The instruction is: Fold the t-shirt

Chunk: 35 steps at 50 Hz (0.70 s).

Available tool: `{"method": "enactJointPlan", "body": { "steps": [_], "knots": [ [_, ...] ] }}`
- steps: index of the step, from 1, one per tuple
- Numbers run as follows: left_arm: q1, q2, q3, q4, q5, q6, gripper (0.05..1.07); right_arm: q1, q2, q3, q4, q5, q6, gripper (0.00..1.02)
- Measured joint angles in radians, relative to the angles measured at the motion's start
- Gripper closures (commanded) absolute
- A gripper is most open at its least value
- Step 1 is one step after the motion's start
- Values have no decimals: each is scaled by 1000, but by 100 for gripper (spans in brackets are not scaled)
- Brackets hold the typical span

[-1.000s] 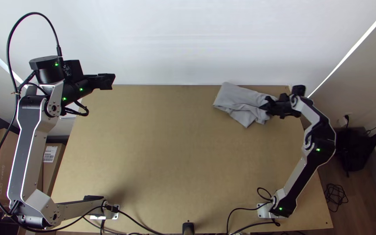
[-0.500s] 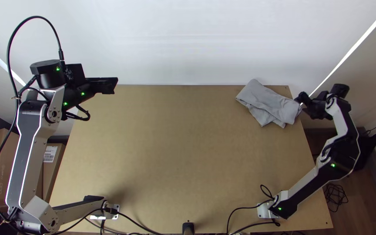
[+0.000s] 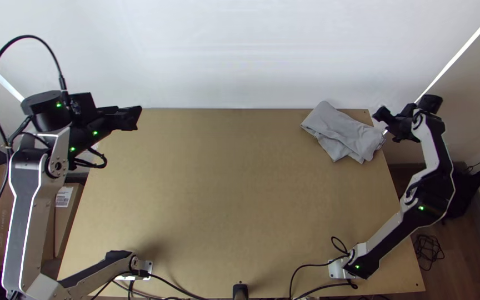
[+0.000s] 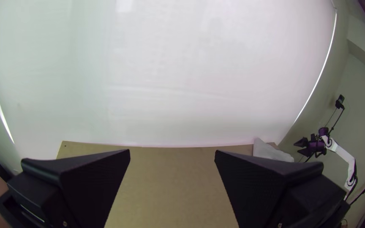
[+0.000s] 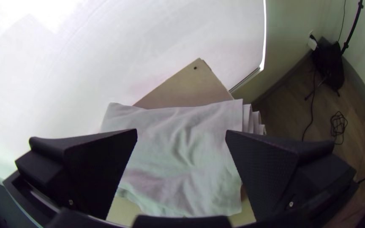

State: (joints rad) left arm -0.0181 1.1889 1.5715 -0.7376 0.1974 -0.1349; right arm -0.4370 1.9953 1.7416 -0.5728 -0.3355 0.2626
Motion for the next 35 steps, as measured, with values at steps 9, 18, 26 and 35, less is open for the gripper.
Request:
{"method": "enactJointPlan", "body": {
  "steps": [9, 18, 26, 35],
  "knots": [
    [49, -55, -6, 3, 0, 0, 10, 11, 106, 34, -124, 24, 24, 4],
    [88, -97, -14, 13, 0, 0, 10, 14, 117, 46, -245, 76, 10, 4],
    [119, -146, -84, 93, 0, 0, 10, 24, -84, -32, -132, 83, -40, 4],
    [136, -247, -233, 219, -1, -15, 10, 35, -462, -139, 44, 85, -143, 4]
  ]
}}
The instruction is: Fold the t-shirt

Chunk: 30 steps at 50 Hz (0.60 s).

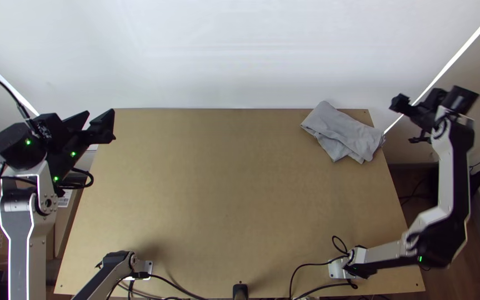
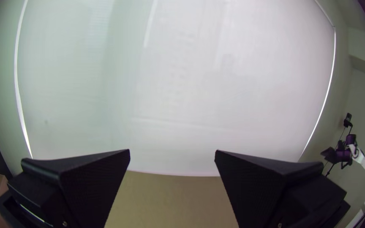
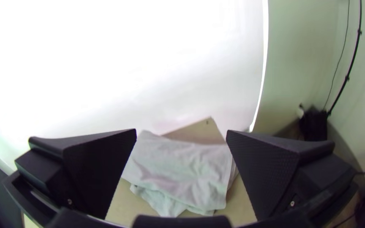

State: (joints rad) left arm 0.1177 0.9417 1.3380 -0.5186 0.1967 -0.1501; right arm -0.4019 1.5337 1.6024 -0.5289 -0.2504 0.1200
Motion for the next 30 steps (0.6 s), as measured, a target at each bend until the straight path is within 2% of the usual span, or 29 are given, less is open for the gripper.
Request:
{"method": "enactJointPlan", "body": {
  "steps": [4, 9, 19, 26, 30],
  "knots": [
    [8, -43, -49, 55, -4, -8, 10, -1, -129, -40, 35, 0, -21, 4],
    [37, -106, -110, 143, -32, -16, 10, -22, -275, -150, 140, 0, -29, 4],
    [94, -320, -346, 415, -52, -26, 10, -76, -627, -516, 574, 8, 18, 4],
    [106, -465, -500, 541, -52, -33, 10, -87, -870, -759, 873, 8, 41, 4],
    [106, -526, -591, 619, -51, -33, 10, -74, -971, -864, 919, 8, 44, 4]
  ]
}}
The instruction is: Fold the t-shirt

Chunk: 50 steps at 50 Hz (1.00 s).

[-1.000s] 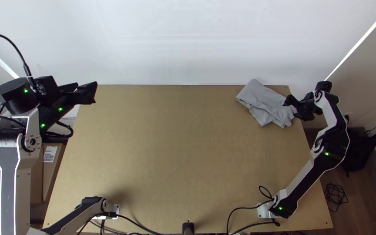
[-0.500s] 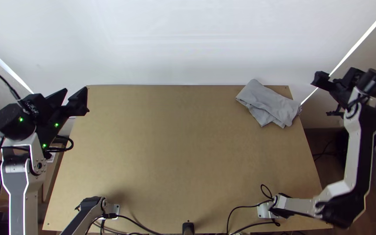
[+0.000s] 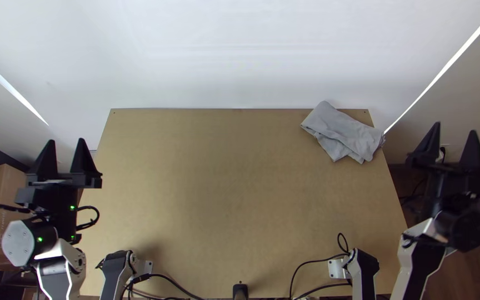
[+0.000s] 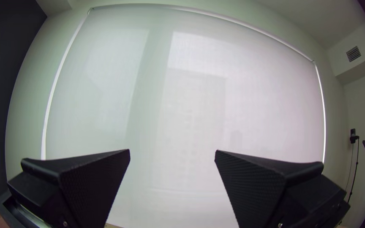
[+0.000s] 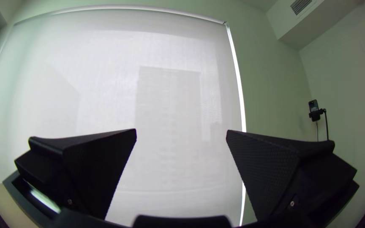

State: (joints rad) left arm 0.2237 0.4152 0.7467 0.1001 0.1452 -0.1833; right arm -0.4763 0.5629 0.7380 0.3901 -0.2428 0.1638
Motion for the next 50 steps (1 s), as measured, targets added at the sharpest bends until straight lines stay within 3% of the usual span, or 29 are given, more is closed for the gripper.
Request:
{"method": "enactJointPlan", "body": {
  "steps": [10, 18, 33, 50],
  "knots": [
    [-19, -68, -195, 91, -19, 0, 10, 148, -119, -225, 6, 0, -21, 4],
    [-112, -154, -365, 176, -43, 45, 10, 229, -220, -386, 32, 4, -65, 4],
    [-153, -370, -602, 206, -53, 72, 10, 278, -429, -676, 34, 8, -95, 4],
    [-153, -409, -707, 178, -77, 72, 10, 374, -562, -724, -282, 34, -94, 4]
  ]
}}
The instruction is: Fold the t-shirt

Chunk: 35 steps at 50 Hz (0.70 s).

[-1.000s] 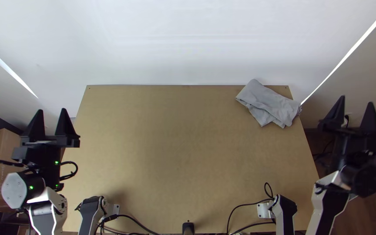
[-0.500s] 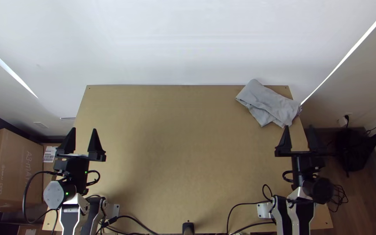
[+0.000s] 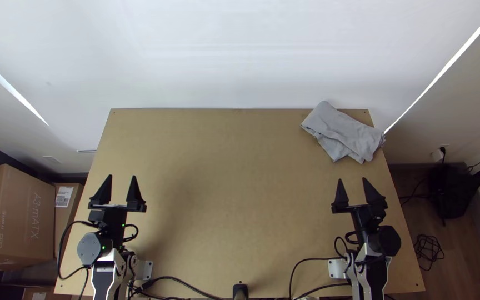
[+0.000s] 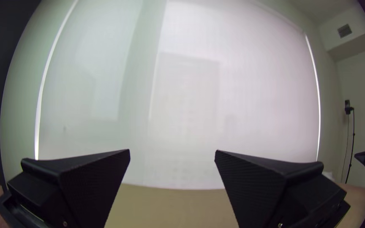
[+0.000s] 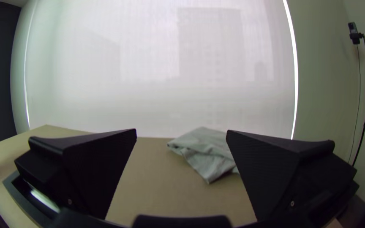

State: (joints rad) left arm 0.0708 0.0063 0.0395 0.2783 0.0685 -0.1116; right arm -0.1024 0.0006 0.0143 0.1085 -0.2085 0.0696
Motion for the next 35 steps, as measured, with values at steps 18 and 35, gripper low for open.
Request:
{"method": "enactJointPlan", "body": {
  "steps": [18, 35],
  "knots": [
    [-10, 1, 0, -254, -14, -91, 10, 2, 0, 0, -77, 87, 0, 4],
    [-10, 0, 0, -254, -14, -91, 10, 2, 0, 0, -77, 89, 0, 4]
  ]
}}
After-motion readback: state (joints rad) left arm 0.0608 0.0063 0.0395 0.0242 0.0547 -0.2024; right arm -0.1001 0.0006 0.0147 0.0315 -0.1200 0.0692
